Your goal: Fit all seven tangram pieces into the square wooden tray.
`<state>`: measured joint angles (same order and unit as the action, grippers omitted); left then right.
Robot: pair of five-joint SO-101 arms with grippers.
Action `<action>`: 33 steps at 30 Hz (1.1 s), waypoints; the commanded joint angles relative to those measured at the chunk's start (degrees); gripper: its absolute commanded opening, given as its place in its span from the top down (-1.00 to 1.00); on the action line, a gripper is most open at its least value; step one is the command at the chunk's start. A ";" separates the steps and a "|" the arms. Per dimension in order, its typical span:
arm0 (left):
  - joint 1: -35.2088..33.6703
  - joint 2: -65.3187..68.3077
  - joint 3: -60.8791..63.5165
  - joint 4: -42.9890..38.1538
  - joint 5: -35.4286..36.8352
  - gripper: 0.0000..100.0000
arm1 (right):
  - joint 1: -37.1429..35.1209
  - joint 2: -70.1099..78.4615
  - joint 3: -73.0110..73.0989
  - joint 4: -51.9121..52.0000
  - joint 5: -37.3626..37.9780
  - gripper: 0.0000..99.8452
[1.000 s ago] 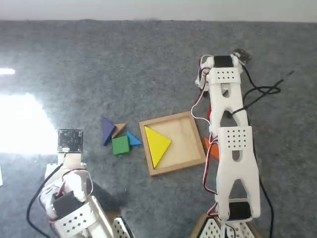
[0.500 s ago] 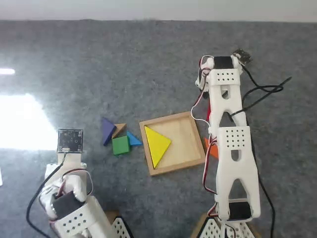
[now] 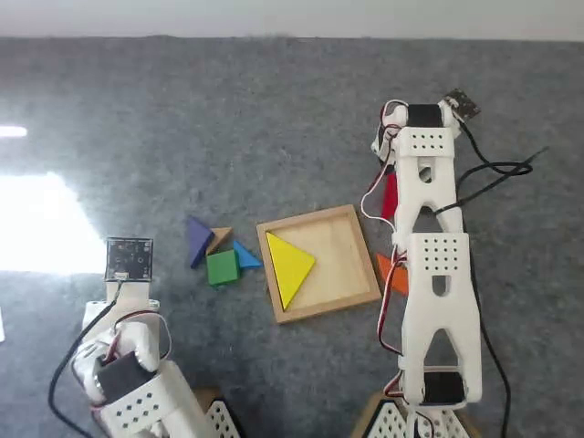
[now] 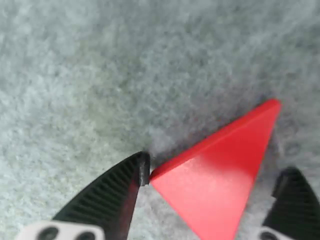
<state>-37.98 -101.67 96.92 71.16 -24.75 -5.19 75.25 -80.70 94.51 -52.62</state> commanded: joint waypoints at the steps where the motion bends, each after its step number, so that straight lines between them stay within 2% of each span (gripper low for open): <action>1: 0.44 0.09 -0.40 0.44 0.53 0.97 | 1.45 -0.04 -2.02 -0.92 -0.53 0.31; 7: 0.44 0.09 -0.40 0.44 0.53 0.97 | 1.54 0.04 -2.02 -0.48 -0.53 0.33; 13: 0.44 0.09 -0.40 0.44 0.53 0.97 | 1.63 -0.40 -2.02 -0.84 -0.44 0.59; 20: 0.44 0.09 -0.40 0.44 0.53 0.97 | 1.54 -0.40 -2.02 -0.84 0.62 0.59; 22: 0.44 0.09 -0.40 0.44 0.53 0.97 | 1.36 -0.66 -2.29 -0.57 1.32 0.56; 25: 0.44 0.09 -0.40 0.44 0.53 0.97 | 0.40 -1.98 -4.92 0.13 5.01 0.40; 28: 0.44 0.09 -0.40 0.44 0.53 0.97 | -2.15 -2.86 -8.44 3.65 3.87 0.26; 33: 0.44 0.09 -0.40 0.44 0.53 0.97 | -4.09 -1.71 -9.41 3.38 0.35 0.25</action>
<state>-37.98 -101.67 96.92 71.16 -24.75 -8.70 75.60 -87.21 97.49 -50.42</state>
